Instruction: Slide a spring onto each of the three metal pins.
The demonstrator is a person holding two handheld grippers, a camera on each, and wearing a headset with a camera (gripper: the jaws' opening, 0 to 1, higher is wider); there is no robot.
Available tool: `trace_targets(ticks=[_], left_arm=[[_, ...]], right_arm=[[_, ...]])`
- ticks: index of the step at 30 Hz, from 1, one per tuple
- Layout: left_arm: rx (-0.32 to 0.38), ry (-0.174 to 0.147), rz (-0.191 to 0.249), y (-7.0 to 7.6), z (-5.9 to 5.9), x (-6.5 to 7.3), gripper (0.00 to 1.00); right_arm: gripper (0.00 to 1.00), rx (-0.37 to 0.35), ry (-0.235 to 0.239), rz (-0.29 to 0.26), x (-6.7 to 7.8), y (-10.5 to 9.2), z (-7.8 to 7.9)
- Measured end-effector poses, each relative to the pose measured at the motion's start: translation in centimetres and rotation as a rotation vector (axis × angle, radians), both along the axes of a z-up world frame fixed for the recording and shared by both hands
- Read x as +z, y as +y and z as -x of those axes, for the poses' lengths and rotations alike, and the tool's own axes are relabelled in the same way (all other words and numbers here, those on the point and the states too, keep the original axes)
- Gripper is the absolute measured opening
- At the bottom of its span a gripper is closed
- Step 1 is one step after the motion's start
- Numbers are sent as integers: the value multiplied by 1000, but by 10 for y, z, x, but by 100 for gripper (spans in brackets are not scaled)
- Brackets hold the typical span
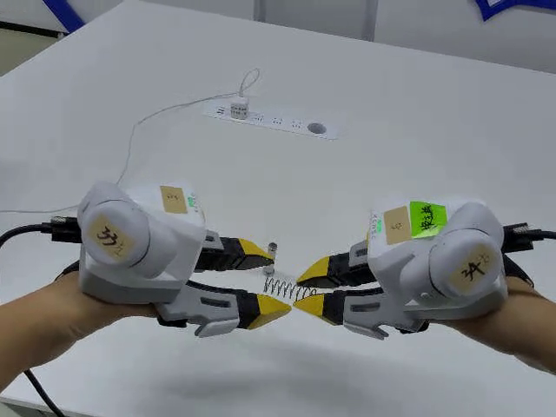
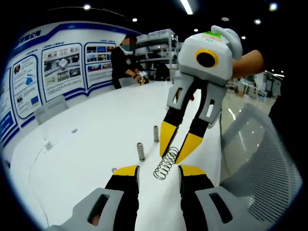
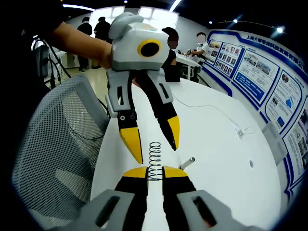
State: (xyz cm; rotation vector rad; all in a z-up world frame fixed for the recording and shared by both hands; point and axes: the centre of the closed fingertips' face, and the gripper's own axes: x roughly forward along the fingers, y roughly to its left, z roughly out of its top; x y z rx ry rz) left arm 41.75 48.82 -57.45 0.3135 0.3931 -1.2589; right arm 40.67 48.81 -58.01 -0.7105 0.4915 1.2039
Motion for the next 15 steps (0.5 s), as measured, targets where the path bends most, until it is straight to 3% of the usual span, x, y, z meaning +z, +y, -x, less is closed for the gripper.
trace_targets(ticks=[2,4,10,15], left_arm=[[-7,-1,-5,-1,1,-1,30],[-15,17,3,-3,4,0,27],[-37,15,4,-6,6,3,19],[-56,-22,-10,-6,7,4,17]], right_arm=[[11,0,3,-1,0,0,1],[11,-1,3,-1,0,0,1],[11,5,5,-4,2,2,2],[11,14,0,4,2,1,2]])
